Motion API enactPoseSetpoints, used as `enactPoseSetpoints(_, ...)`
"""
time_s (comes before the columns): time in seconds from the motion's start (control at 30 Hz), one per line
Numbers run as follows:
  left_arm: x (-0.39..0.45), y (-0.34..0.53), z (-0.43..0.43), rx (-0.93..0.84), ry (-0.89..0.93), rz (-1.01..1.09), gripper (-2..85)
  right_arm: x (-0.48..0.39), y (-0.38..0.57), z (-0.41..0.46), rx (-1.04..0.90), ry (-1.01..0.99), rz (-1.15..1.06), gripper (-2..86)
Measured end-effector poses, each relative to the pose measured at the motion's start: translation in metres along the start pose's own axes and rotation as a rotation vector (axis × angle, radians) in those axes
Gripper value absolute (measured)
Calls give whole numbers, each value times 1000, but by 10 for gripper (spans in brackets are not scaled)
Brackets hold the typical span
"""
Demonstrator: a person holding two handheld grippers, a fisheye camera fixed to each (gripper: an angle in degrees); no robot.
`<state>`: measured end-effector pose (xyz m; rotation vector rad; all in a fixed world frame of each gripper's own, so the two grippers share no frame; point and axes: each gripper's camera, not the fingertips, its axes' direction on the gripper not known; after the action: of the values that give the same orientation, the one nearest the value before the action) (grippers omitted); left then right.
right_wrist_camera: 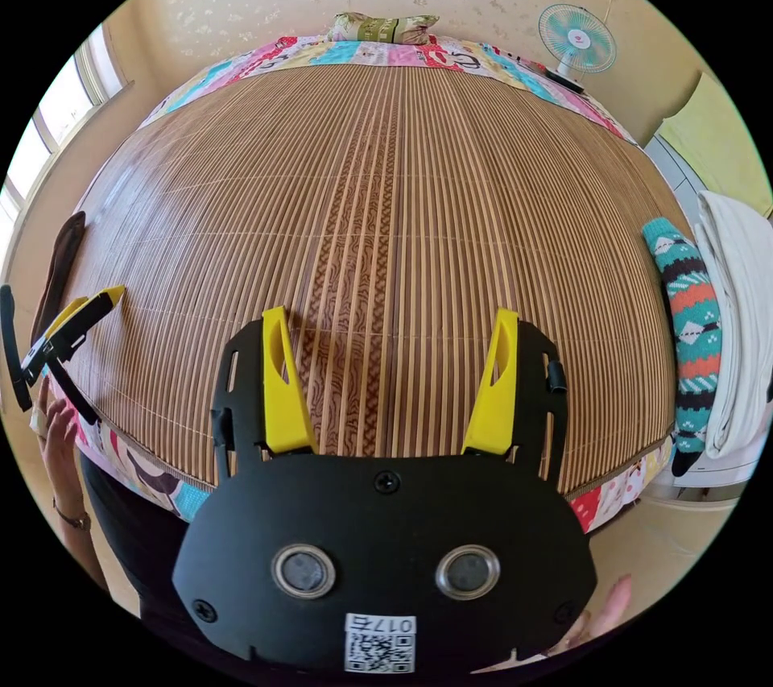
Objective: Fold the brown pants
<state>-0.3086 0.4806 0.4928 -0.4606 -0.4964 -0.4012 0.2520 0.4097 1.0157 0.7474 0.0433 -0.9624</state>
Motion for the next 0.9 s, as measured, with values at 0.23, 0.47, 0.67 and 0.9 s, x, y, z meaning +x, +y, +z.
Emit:
enactPoseSetpoints(0.23,-16,10,6,0,-1,0,294,-5,-2,-10,0,1,0,320)
enactPoseSetpoints(0.47,-31,18,12,0,-2,1,294,-9,-6,-18,0,1,0,320)
enactPoseSetpoints(0.67,-42,21,16,1,-3,1,294,-12,-10,-23,1,1,0,320)
enactPoseSetpoints(0.9,-52,23,20,1,-4,1,294,-15,-15,-28,1,2,0,320)
